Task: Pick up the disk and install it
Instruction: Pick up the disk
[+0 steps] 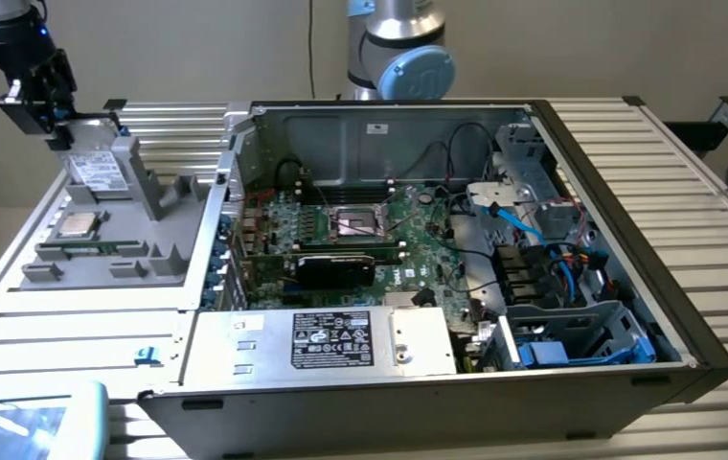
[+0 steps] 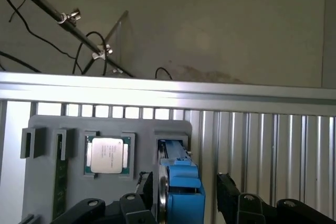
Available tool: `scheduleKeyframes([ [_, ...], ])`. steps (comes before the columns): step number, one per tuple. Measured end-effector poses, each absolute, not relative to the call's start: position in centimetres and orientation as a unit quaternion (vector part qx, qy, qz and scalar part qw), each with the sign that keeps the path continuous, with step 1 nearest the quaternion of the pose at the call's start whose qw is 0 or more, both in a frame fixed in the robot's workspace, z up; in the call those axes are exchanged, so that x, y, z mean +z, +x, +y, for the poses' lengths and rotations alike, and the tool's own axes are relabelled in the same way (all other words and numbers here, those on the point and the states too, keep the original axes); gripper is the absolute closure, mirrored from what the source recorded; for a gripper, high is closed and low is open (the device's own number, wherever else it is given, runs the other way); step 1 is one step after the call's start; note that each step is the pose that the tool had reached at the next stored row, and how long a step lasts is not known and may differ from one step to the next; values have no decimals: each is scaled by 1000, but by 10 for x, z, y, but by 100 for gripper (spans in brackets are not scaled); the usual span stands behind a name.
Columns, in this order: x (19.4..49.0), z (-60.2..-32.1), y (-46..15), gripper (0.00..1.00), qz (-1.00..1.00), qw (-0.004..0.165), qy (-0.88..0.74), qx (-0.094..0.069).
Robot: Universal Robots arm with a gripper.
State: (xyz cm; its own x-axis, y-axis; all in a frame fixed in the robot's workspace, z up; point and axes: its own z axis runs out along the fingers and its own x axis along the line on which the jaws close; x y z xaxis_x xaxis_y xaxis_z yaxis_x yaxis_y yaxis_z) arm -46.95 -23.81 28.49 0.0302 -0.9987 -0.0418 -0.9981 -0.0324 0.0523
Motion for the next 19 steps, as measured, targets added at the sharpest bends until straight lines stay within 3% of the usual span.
scheduleKeyframes([
  [19,284,-240,-469,40,-703,3,711,-34],
])
